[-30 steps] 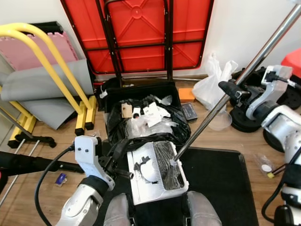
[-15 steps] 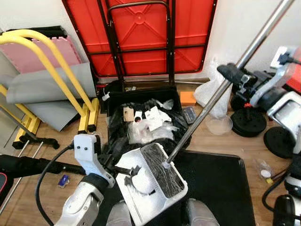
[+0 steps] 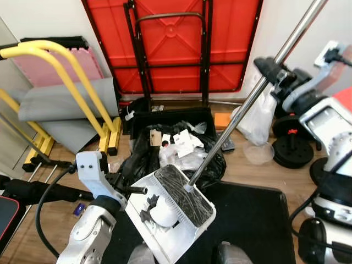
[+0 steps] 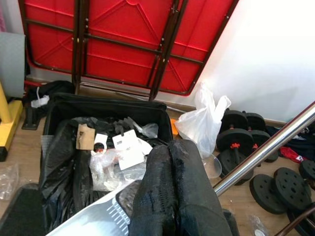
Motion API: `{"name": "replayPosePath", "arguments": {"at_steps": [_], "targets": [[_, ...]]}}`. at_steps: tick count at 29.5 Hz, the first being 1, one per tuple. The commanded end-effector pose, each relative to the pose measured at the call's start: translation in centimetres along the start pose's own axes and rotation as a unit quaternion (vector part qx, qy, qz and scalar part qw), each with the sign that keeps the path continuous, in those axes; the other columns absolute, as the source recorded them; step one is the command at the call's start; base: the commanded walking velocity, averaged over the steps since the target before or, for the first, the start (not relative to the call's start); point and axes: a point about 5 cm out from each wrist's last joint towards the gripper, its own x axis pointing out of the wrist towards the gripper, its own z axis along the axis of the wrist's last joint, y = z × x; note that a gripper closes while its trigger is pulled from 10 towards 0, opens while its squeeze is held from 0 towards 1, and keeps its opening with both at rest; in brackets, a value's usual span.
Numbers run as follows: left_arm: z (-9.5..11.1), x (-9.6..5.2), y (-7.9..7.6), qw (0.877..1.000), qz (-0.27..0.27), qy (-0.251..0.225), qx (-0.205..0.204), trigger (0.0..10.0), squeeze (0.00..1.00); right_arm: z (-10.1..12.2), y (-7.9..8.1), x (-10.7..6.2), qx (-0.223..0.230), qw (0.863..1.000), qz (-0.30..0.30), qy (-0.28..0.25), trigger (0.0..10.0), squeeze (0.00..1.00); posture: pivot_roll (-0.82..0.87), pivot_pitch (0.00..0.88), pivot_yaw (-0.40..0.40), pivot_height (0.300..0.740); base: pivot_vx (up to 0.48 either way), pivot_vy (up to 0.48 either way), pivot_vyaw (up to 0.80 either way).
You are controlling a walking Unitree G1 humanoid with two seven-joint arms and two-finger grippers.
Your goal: Sweep floor
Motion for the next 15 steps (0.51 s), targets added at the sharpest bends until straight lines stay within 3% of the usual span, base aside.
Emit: {"name": "replayPosePath", "arguments": {"at_steps": [1, 7, 8, 9, 10, 15], "targets": [[-0.3, -0.1, 0.5, 1.000, 0.015, 0.009, -0.003, 10.0, 0.00, 0.7, 0.1, 0.0, 0.014, 0.999, 0.001, -0.029, 10.0, 0.00, -0.16, 0.022, 0.011, 0.720, 0.000, 0.000, 0.00], [-0.3, 0.0, 0.5, 1.000, 0.013, 0.008, -0.001, 10.0, 0.00, -0.9, -0.7, -0.3, -0.032, 0.998, -0.052, 0.000, 9.8, 0.00, -0.16, 0.021, 0.011, 0.735, 0.000, 0.000, 0.00], [-0.3, 0.0, 0.5, 1.000, 0.012, 0.007, -0.001, 10.0, 0.00, -1.5, -0.8, -0.3, -0.038, 0.997, -0.064, 0.009, 2.0, 0.00, -0.16, 0.022, 0.010, 0.740, 0.000, 0.000, 0.00], [-0.3, 0.0, 0.5, 1.000, 0.012, 0.007, -0.001, 10.0, 0.00, -1.5, -0.8, -0.3, -0.038, 0.997, -0.064, 0.009, 2.0, 0.00, -0.16, 0.022, 0.010, 0.740, 0.000, 0.000, 0.00], [-0.2, 0.0, 0.5, 1.000, 0.012, 0.007, 0.000, 10.0, 0.00, -1.9, -0.9, -0.4, -0.042, 0.997, -0.071, 0.015, 0.0, 0.00, -0.16, 0.024, 0.008, 0.740, 0.000, 0.000, 0.00], [-0.2, 0.0, 0.5, 1.000, 0.012, 0.007, 0.000, 10.0, 0.00, -2.4, -1.0, -0.3, -0.055, 0.995, -0.084, 0.019, 0.0, 0.00, -0.15, 0.026, 0.005, 0.740, 0.000, 0.000, 0.00]]}}
